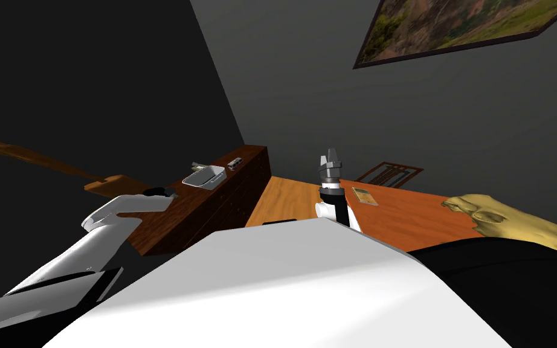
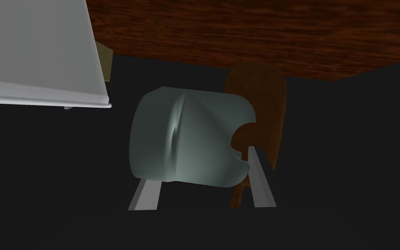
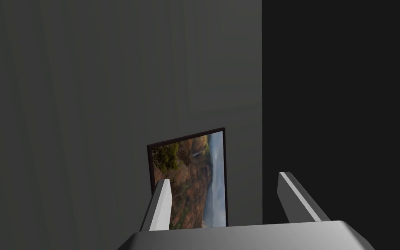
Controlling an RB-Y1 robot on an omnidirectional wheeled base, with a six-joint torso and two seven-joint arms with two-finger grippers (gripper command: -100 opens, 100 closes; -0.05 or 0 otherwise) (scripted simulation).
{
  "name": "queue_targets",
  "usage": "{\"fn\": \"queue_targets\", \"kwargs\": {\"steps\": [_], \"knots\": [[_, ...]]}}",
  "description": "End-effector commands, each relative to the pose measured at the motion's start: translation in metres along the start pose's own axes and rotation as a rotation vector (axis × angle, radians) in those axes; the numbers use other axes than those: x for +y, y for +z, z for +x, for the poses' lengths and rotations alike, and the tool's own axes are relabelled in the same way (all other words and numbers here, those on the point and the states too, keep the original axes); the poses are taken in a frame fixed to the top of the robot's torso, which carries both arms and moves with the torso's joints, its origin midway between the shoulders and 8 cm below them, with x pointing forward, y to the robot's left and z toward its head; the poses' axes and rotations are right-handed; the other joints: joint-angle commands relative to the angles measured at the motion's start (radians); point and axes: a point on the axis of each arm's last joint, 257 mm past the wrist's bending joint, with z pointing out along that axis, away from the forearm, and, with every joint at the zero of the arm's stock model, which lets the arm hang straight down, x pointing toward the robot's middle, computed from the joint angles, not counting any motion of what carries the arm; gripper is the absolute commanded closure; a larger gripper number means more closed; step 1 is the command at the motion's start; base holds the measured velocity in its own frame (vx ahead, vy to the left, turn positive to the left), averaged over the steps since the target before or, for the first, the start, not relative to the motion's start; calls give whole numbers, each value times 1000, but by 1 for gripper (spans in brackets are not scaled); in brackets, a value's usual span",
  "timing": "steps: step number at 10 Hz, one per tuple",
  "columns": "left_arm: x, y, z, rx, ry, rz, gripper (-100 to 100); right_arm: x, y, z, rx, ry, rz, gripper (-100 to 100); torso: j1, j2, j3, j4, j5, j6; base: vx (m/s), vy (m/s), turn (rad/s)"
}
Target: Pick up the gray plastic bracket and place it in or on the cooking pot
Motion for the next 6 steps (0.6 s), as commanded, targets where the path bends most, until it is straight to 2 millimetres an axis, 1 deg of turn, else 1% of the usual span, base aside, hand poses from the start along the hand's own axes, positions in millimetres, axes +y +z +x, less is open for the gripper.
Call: {"fn": "queue_targets", "kwargs": {"steps": [1, 2, 4, 5, 6], "knots": [[-12, -9, -29, -35, 12, 25, 100, 0, 0, 0, 0, 0, 0, 0, 0, 0, 0, 0, 0, 0, -58, -46, -83], [-12, -9, -29, -35, 12, 25, 100, 0, 0, 0, 0, 0, 0, 0, -1, 0, 0, 0, -1, 1, -50, -28, -60], [-28, -21, -64, -81, 27, 55, 100, 0, 0, 0, 0, 0, 0, 0, -1, 0, 0, 0, -1, 0, -60, -32, -88], [-28, -21, -64, -81, 27, 55, 100, 0, 0, 0, 0, 0, 0, 0, -2, 1, 1, 0, -1, 1, -49, -18, -45], [-42, -35, -96, -122, 42, 81, 100, 0, 0, 0, 0, 0, 0, 0, -1, 1, 0, 0, 0, 0, -63, -38, -119]]}}
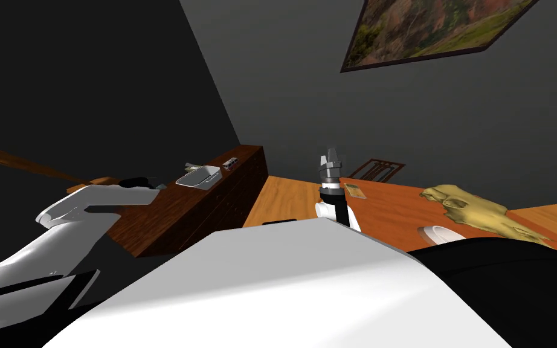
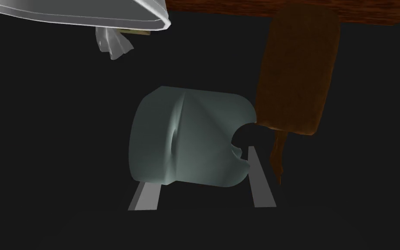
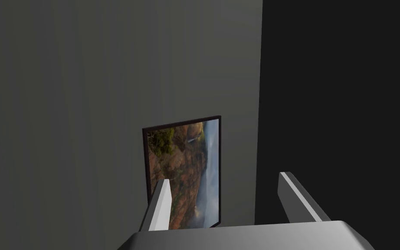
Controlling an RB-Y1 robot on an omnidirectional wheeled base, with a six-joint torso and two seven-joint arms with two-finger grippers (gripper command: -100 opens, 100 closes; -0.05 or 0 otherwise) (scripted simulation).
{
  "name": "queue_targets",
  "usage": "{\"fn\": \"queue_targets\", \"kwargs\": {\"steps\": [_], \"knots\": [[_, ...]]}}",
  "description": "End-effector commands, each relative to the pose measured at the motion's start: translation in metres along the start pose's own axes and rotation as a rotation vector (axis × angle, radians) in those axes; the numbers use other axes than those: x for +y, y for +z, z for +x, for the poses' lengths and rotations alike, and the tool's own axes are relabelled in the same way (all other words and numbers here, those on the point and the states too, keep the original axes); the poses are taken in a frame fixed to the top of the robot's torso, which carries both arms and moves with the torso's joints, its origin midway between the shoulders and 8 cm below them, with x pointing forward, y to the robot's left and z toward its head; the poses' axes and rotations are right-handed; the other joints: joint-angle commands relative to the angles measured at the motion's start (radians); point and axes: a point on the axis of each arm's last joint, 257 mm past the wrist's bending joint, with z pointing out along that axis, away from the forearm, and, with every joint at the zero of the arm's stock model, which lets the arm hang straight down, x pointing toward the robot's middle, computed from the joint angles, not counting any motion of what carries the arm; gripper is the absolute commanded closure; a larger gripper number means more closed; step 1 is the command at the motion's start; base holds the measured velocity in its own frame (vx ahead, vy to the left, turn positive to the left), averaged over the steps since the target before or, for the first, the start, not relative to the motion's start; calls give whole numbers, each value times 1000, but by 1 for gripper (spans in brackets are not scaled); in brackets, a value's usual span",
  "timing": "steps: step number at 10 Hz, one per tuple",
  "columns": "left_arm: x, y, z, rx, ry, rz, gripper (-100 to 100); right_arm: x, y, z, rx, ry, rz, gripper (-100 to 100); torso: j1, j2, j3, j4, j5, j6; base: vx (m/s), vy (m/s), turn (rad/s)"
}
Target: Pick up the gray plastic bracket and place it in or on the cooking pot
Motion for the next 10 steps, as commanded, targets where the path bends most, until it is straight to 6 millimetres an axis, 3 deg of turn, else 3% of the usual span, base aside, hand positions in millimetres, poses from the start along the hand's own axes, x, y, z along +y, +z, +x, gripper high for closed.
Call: {"fn": "queue_targets", "kwargs": {"steps": [1, 2, 3, 6, 8, 10], "knots": [[-8, -6, -17, -21, 10, 15, 100, 0, 0, 0, 0, 0, 0, 0, 0, 0, 0, 0, 0, 0, -63, -35, -68], [-20, -16, -43, -53, 24, 36, 100, 0, 0, 0, 0, 0, 0, 0, 0, 0, 0, 0, 0, -1, -61, -46, -88], [-20, -16, -43, -53, 24, 36, 100, 0, 0, 0, 0, 0, 0, 0, -1, 0, 0, 0, 0, 0, -40, -34, -54], [-38, -32, -74, -79, 36, 57, 100, 0, 0, 0, 0, 0, 0, 0, 0, -4, -2, -1, 1, -1, 8, -35, -59], [-41, -37, -75, -62, 33, 45, 100, 0, 0, 0, 0, 0, 0, 0, -2, -10, -6, -2, 1, -1, 134, -58, -12], [-37, -37, -63, -21, 19, 13, 100, 0, 0, 0, 0, 0, 0, 0, 2, -17, -10, -4, 3, -3, 201, -32, 63]]}}
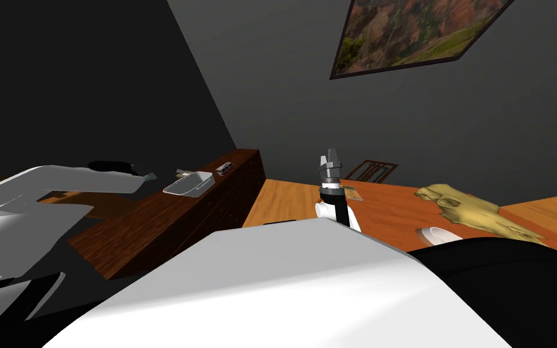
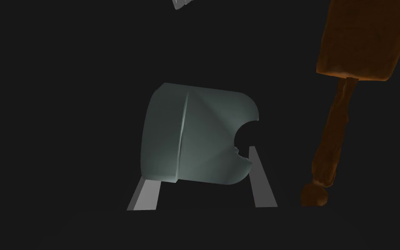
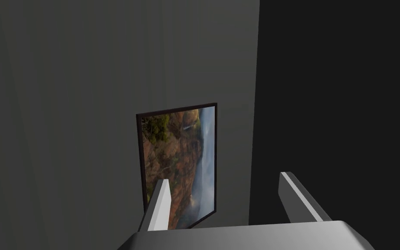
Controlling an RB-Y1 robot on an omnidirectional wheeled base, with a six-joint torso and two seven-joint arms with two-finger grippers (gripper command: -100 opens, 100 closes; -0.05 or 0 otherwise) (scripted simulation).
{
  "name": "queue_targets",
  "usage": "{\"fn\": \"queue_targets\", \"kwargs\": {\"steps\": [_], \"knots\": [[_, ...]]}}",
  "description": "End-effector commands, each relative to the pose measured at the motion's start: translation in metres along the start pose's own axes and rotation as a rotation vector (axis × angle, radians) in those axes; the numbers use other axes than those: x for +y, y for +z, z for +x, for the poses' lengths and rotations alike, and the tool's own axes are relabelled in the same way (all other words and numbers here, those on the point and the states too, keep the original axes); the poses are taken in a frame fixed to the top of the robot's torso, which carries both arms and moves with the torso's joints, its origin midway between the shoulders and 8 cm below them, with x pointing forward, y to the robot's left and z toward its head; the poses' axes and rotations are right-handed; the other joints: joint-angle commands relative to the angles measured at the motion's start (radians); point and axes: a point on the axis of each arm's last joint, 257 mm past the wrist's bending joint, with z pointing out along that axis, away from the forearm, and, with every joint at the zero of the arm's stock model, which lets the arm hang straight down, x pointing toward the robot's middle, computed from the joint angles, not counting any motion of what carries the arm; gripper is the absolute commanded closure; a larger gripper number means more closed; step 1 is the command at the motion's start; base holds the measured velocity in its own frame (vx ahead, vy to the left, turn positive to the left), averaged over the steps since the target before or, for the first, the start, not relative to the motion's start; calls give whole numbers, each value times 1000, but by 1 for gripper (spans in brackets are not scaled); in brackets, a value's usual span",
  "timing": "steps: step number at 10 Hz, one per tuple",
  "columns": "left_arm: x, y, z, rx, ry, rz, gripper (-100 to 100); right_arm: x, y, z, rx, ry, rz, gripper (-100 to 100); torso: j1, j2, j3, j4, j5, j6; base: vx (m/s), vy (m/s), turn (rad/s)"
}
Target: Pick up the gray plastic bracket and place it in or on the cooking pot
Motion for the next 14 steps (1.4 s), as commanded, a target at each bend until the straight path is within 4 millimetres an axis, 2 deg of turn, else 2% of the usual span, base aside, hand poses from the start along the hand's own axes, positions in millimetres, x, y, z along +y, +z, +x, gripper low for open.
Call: {"fn": "queue_targets", "kwargs": {"steps": [1, 11, 13, 14], "knots": [[6, 1, 11, 32, -12, -29, 100, 0, 0, 0, 0, 0, 0, 0, 0, 0, 0, 0, 0, 0, 181, -14, 52], [47, 3, 99, 233, -81, -215, 100, 0, 0, 0, 0, 0, 0, 0, 6, 1, 0, -1, 2, -5, 172, -1, 68], [51, 1, 108, 256, -85, -239, 100, 0, 0, 0, 0, 0, 0, 0, 4, 0, -1, -1, 1, -5, 156, -22, 50], [48, 2, 104, 247, -84, -228, 100, 0, 0, 0, 0, 0, 0, 0, 4, 2, 0, -1, 1, -5, 55, -10, 11]]}}
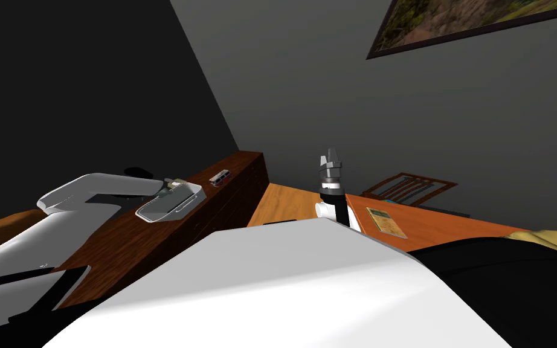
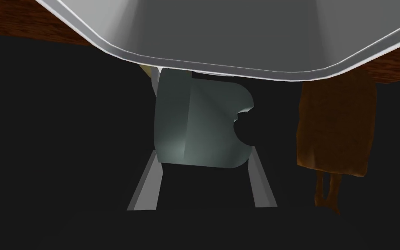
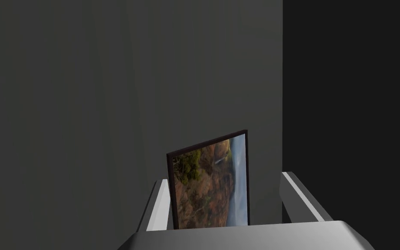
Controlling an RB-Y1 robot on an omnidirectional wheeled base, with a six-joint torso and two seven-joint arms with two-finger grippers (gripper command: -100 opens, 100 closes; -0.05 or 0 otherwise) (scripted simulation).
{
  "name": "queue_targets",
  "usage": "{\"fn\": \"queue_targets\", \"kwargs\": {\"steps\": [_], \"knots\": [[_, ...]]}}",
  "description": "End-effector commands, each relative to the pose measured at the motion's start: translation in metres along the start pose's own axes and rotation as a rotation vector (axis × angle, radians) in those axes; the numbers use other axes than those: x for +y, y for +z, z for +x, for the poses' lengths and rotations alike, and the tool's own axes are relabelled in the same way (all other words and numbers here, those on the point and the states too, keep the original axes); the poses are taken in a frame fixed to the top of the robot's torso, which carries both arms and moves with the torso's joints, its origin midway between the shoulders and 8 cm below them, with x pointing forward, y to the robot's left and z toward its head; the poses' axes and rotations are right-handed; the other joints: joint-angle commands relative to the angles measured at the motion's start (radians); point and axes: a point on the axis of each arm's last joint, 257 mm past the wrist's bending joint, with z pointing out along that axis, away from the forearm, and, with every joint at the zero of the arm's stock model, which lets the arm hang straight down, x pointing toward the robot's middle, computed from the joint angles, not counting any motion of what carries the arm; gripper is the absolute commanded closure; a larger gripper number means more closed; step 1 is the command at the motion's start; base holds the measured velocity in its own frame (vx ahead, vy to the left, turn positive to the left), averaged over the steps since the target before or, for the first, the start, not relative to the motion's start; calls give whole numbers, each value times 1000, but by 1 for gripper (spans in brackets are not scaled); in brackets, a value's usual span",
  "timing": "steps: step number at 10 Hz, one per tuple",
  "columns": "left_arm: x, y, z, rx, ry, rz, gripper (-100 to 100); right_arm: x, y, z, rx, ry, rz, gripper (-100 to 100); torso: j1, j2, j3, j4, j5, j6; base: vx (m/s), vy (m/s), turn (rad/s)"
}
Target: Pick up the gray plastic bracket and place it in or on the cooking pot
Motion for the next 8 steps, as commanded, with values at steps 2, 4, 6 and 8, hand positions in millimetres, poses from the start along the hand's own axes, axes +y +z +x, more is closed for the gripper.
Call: {"fn": "queue_targets", "kwargs": {"steps": [2, 4, 6, 8], "knots": [[0, 0, 0, 0, 0, 0, -100, 0, 0, 0, 0, 0, 0, 0, 0, 3, 2, 1, 0, 0, 9, -1, -2], [0, 0, 0, 0, 0, 0, -100, 0, 0, 0, 0, 0, 0, 0, 0, 6, 4, 2, 0, 0, 0, 0, 0], [0, 0, 0, 0, 0, 0, 0, 0, 0, 0, 0, 0, 0, 0, 0, 6, 4, 2, 0, 0, 0, 0, 0], [-8, -17, -15, 0, 0, 4, -100, 0, 0, 0, 0, 0, 0, 0, 1, 6, 4, 2, 0, 0, 8, 22, 14]]}}
